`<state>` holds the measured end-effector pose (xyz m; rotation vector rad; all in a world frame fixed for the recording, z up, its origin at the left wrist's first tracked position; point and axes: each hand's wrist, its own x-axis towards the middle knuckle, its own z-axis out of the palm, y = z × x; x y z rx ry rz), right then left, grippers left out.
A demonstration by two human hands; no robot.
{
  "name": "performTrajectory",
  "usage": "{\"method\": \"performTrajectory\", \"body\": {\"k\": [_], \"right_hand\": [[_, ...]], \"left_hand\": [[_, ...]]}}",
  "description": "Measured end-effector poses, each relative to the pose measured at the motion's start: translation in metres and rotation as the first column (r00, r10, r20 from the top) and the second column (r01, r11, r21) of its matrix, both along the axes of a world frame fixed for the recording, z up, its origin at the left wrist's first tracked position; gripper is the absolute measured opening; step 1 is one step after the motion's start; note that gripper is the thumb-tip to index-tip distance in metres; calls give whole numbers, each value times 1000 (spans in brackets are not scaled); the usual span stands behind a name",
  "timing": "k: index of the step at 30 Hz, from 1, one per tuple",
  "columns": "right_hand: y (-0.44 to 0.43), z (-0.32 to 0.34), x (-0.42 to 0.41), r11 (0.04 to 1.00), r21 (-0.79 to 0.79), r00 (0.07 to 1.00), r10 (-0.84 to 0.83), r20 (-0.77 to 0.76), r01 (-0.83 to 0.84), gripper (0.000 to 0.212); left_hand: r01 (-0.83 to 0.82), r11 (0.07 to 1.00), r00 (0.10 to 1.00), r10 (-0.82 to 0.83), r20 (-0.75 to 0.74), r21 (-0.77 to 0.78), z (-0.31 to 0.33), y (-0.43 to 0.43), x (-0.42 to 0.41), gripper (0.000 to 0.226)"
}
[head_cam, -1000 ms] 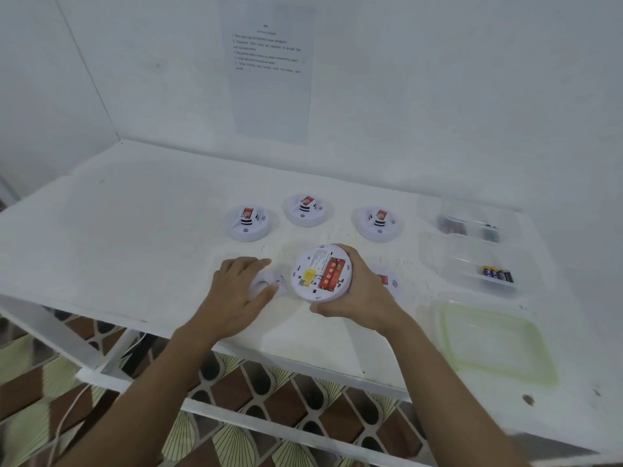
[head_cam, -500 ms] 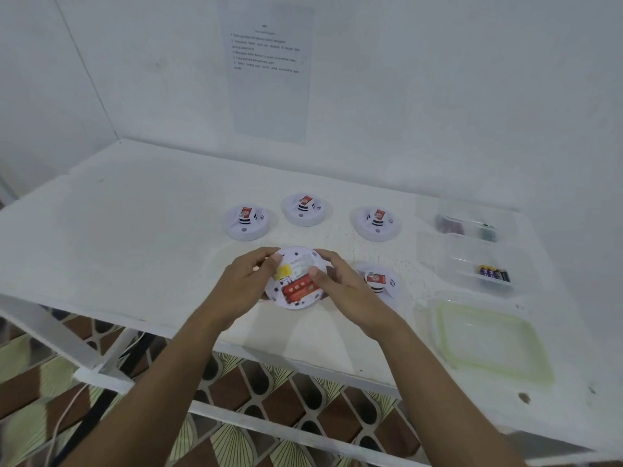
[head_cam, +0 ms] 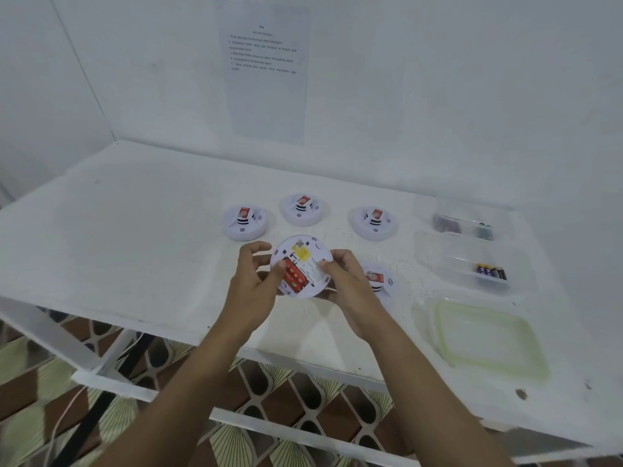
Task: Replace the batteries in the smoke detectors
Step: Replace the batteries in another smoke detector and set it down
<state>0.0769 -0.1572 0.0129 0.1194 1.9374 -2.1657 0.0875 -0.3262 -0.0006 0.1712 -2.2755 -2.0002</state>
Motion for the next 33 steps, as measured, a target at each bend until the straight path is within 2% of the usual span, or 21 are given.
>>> {"method": "performTrajectory", "body": {"k": [3, 6, 11, 16, 21, 26, 33], "right_hand": [[-3, 2, 4, 999, -35, 1000, 17, -6, -17, 17], [-7, 4, 10, 999, 23, 997, 46, -61, -45, 32], [-11, 9, 16, 997, 66, 994, 48, -100, -41, 29], [-10, 10, 22, 992, 127, 989, 35, -141, -17, 30], [-3, 11, 25, 975, 216, 974, -2, -228, 52, 28], [12, 10, 26, 925, 350, 938, -16, -346, 145, 25], [60, 10, 26, 923, 305, 938, -132, -321, 234, 27]], "left_hand": [[12, 1000, 997, -13, -73, -11, 0, -2, 2, 18], [27, 995, 986, -42, -159, -95, 4, -1, 7, 10], [-31, 969, 961, -38, -273, -243, 2, -4, 10, 3], [-73, 934, 930, -63, -363, -349, 0, -1, 10, 6], [-107, 895, 946, -42, -323, -432, -3, 6, 7, 8], [-49, 914, 953, -78, -293, -402, 6, 28, 5, 8], [104, 941, 959, -181, -217, -322, 16, 75, -5, 14]]}}
